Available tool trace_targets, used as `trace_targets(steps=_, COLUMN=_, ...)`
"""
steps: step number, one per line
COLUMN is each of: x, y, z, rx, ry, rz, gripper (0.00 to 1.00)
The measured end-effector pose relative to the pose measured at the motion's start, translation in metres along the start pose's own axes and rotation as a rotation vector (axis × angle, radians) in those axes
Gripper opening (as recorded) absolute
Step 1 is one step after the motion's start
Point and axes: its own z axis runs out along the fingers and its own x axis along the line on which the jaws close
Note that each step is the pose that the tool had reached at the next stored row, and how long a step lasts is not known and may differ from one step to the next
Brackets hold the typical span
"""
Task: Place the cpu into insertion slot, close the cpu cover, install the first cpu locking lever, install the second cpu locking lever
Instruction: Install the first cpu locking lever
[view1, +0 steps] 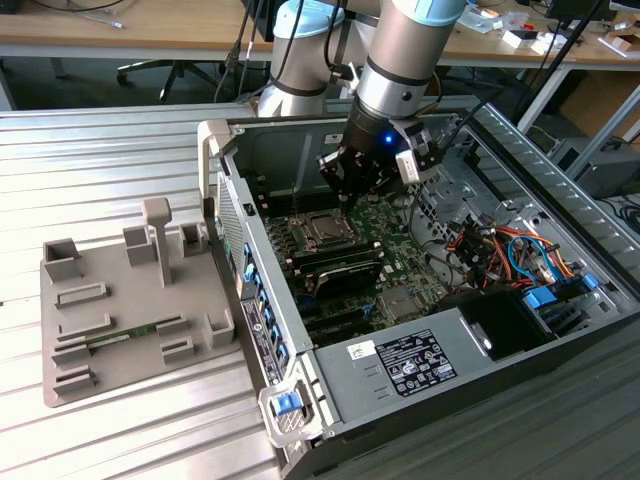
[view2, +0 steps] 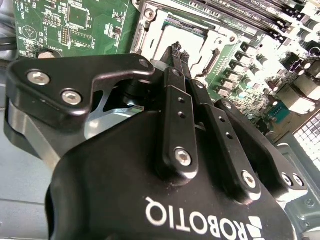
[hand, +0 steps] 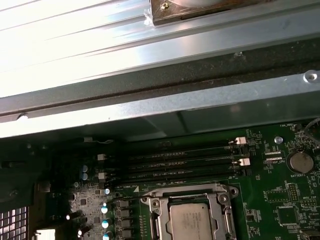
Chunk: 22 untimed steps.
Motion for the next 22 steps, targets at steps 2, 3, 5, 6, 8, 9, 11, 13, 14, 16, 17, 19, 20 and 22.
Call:
trace_targets(steps=2, x=0.0000, y=0.0000, z=0.0000, rx=0.0002, ry=-0.0002, rz=-0.006, gripper=0.10)
trace_targets(steps=3, x=0.0000, y=0.0000, z=0.0000, rx=0.0002, ry=-0.0003, rz=-0.009, gripper=0.10)
trace_targets(steps=5, x=0.0000, y=0.0000, z=0.0000, rx=0.0005, ry=-0.0006, rz=-0.019, gripper=0.10)
trace_targets(steps=6, x=0.0000, y=0.0000, z=0.0000, rx=0.0007, ry=-0.0006, rz=-0.023, gripper=0.10)
trace_targets(steps=8, x=0.0000, y=0.0000, z=0.0000, rx=0.0008, ry=-0.0008, rz=-0.028, gripper=0.10)
trace_targets(steps=9, x=0.0000, y=0.0000, z=0.0000, rx=0.0010, ry=-0.0010, rz=-0.035, gripper=0.10)
trace_targets(steps=11, x=0.0000, y=0.0000, z=0.0000, rx=0.0012, ry=-0.0012, rz=-0.044, gripper=0.10)
trace_targets(steps=13, x=0.0000, y=0.0000, z=0.0000, rx=0.0014, ry=-0.0014, rz=-0.050, gripper=0.10)
trace_targets(steps=14, x=0.0000, y=0.0000, z=0.0000, rx=0.0015, ry=-0.0015, rz=-0.054, gripper=0.10)
trace_targets(steps=16, x=0.0000, y=0.0000, z=0.0000, rx=0.0018, ry=-0.0018, rz=-0.064, gripper=0.10)
trace_targets(steps=17, x=0.0000, y=0.0000, z=0.0000, rx=0.0019, ry=-0.0019, rz=-0.067, gripper=0.10)
trace_targets(steps=19, x=0.0000, y=0.0000, z=0.0000, rx=0.0020, ry=-0.0022, rz=-0.074, gripper=0.10)
trace_targets(steps=20, x=0.0000, y=0.0000, z=0.0000, rx=0.0022, ry=-0.0022, rz=-0.077, gripper=0.10)
trace_targets(steps=22, x=0.0000, y=0.0000, z=0.0000, rx=0.0024, ry=-0.0024, rz=-0.085, gripper=0.10)
